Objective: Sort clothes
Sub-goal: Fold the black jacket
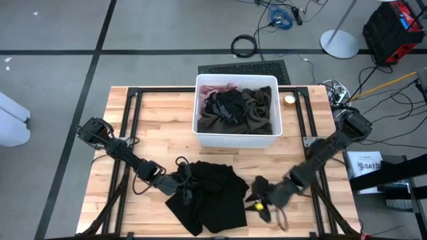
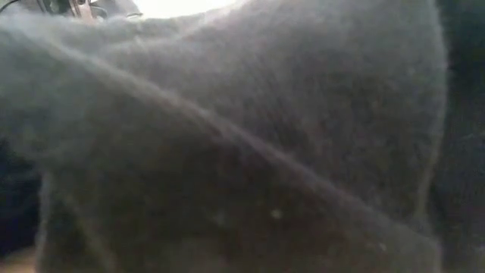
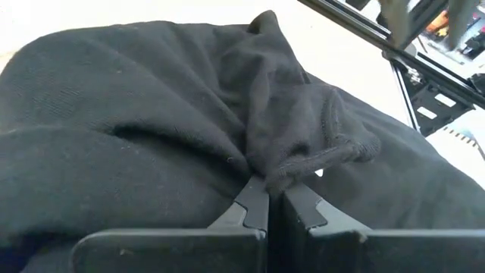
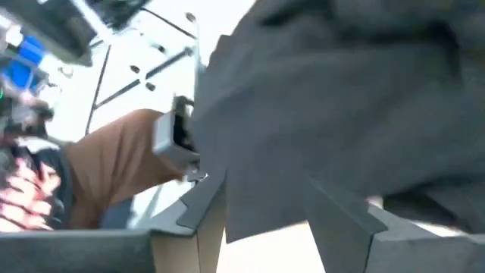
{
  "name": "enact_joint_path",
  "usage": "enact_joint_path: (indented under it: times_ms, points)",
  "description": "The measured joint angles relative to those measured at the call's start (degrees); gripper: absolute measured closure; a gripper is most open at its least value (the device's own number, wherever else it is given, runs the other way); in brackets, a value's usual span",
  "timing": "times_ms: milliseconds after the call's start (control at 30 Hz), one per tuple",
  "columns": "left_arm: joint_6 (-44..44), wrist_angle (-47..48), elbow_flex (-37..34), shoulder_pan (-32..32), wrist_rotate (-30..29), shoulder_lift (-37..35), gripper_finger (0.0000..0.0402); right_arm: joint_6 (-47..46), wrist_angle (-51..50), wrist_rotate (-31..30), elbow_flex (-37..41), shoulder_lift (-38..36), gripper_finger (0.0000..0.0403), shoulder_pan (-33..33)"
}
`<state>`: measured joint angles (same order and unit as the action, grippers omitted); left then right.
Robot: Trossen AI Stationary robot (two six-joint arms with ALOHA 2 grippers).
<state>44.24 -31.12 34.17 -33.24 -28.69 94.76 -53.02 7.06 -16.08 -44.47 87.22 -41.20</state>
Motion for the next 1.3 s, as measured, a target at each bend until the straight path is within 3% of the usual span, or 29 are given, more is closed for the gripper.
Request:
enact_joint_path:
  times_ms: [167,400,533,667,767,1000,1167,1300]
  points:
    - [0.3,0.0,0.0,0.3,0.0,0.0,0.0392,10.6,6.5,-9.1,-0.1,2.0,0.0258,-5.7]
    - [0.5,0.0,0.0,0.3,0.0,0.0,0.0392,19.0,23.1,-8.8,-0.1,11.9,0.0269,-6.2]
    - [1.5,0.1,0.0,0.4,0.0,0.0,0.0392,14.4,22.1,-1.7,0.0,14.9,0.0269,-4.3]
    - [2.0,0.3,0.0,0.7,0.0,0.0,0.0392,23.0,22.4,-2.5,0.0,15.1,0.0264,-3.7]
    - [2.9,0.3,0.0,1.4,0.0,0.0,0.0391,25.2,21.7,-3.6,0.0,14.3,0.0248,-3.1]
    - [3.5,0.4,0.0,2.6,1.3,0.0,0.0388,27.0,15.9,1.3,-0.1,13.8,0.0182,-1.6]
    - [3.5,0.6,0.0,3.7,1.5,0.0,0.0386,36.0,14.8,1.1,-0.1,13.8,0.0129,-2.2]
    - [3.5,1.1,0.0,5.1,1.6,0.0,0.0386,45.0,14.3,1.4,-0.2,15.4,0.0111,-2.5]
